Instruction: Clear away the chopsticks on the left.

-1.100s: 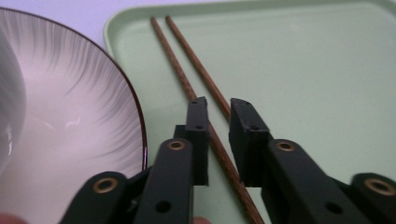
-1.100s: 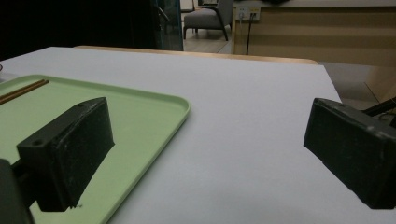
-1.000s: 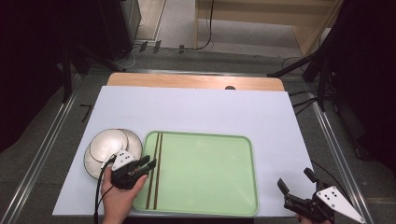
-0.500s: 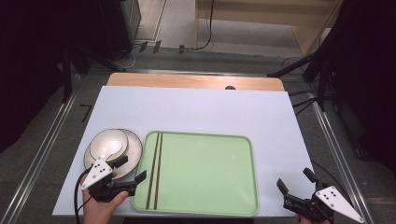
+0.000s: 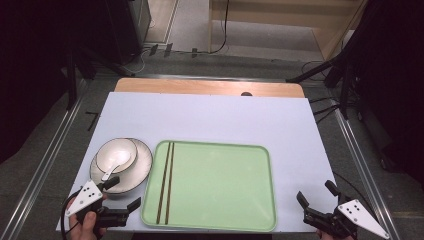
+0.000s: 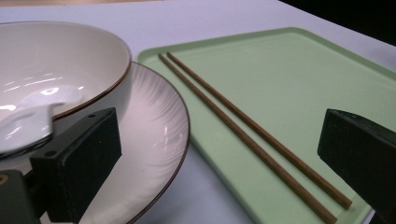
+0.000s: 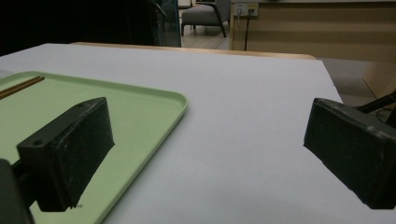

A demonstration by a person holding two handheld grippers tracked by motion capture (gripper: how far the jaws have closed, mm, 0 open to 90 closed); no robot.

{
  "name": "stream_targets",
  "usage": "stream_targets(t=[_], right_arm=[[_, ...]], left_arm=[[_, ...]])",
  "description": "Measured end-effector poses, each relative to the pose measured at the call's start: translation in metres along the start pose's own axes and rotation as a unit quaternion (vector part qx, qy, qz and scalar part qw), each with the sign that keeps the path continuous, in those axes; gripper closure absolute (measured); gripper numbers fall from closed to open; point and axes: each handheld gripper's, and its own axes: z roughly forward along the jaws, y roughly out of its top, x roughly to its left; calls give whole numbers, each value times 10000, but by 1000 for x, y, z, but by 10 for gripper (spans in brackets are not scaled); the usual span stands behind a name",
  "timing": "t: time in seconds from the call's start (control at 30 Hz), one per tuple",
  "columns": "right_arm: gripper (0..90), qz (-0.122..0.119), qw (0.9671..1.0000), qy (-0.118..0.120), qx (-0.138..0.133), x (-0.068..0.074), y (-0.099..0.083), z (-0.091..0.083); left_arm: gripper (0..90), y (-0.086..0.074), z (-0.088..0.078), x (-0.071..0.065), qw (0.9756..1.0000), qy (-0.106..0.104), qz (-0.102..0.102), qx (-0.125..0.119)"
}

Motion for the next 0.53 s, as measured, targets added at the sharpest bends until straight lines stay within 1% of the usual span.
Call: stream_targets(t=[0.2, 0.3, 0.33, 0.4, 0.53], right_arm=[[16, 43, 10000, -35, 19, -2, -1, 1], [16, 23, 10000, -45, 46, -2, -1, 2], [16, 36, 10000, -49, 68, -2, -1, 2], [16, 24, 10000, -45, 79, -1, -1, 3], [16, 41, 9998, -55, 185, -2, -2, 6]], left_arm=[[3, -8, -17, 11, 10000, 35, 7, -24], [3, -11, -25, 16, 9998, 174, 25, -32], [3, -11, -26, 17, 9998, 190, 26, -38], [3, -12, -30, 21, 9996, 245, -57, -120], [3, -13, -34, 27, 9993, 312, -117, -162]])
